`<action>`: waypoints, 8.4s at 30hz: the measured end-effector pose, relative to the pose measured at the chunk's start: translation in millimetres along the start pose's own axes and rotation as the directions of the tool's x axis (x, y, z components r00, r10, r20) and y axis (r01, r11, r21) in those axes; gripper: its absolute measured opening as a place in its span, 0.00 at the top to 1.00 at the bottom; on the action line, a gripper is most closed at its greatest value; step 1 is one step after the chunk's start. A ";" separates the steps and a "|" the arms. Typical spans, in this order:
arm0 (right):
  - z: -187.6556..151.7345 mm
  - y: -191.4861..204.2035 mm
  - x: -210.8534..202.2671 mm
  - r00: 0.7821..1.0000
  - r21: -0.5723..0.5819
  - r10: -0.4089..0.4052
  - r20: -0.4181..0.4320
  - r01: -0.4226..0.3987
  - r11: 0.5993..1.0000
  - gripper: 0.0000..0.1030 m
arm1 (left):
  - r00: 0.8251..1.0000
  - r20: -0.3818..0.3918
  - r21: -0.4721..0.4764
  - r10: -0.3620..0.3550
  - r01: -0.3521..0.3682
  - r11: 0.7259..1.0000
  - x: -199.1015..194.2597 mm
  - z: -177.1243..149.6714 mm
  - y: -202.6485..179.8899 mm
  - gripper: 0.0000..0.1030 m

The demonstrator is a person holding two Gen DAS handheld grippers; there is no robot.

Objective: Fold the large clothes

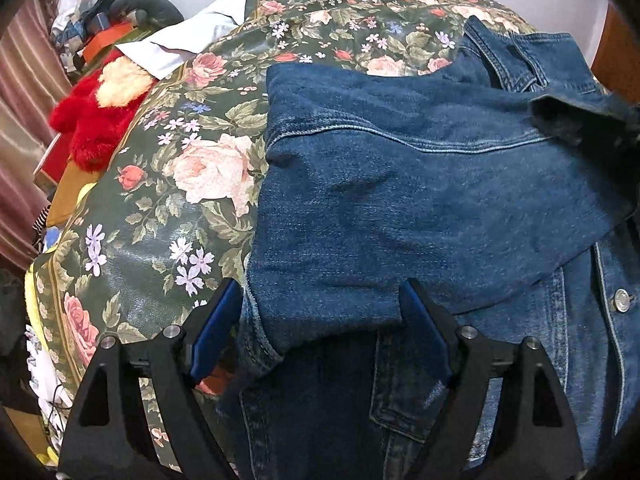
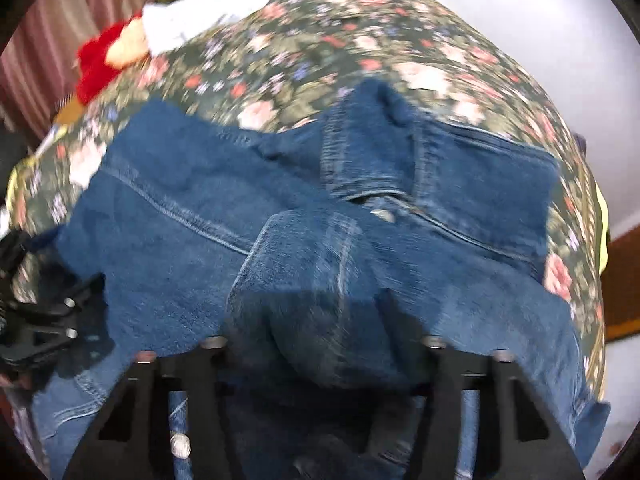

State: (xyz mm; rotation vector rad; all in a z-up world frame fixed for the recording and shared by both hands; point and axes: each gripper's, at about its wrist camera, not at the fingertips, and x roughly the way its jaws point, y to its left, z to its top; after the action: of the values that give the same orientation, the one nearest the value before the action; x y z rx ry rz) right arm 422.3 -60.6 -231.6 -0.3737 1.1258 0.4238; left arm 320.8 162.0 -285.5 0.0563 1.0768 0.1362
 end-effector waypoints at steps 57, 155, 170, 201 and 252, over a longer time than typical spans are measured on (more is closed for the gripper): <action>-109.6 -157.9 -121.3 0.962 0.438 0.121 0.246 -0.221 0.871 0.79 | 0.993 0.069 -0.049 0.100 -0.097 0.994 -45.9 33.7 -14.8 0.17; -197.6 -254.2 -251.3 0.876 0.659 -0.143 0.461 -0.230 0.716 0.84 | 0.980 0.167 0.029 -0.112 0.109 0.994 -121.6 23.7 -90.4 0.03; -44.6 -56.4 -105.2 0.931 0.375 0.266 0.249 -0.346 0.860 0.83 | 0.982 0.186 -0.097 -0.033 0.051 0.994 -141.8 -20.1 -8.2 0.03; -167.8 -180.4 -145.1 0.988 0.454 0.105 0.115 -0.146 0.879 0.83 | 0.958 0.090 0.435 -0.273 0.209 0.876 -124.8 74.5 -247.8 0.03; -216.1 -199.2 -88.3 0.999 0.599 0.037 0.005 -0.033 0.800 0.17 | 0.971 -0.005 -0.166 -0.240 0.236 0.957 -6.9 51.2 -48.5 0.69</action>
State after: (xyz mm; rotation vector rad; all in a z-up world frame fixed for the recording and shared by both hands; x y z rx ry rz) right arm 321.4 -350.1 -218.8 0.2094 1.2115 0.0770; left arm 366.7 114.1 -260.6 -0.2246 1.0852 0.0074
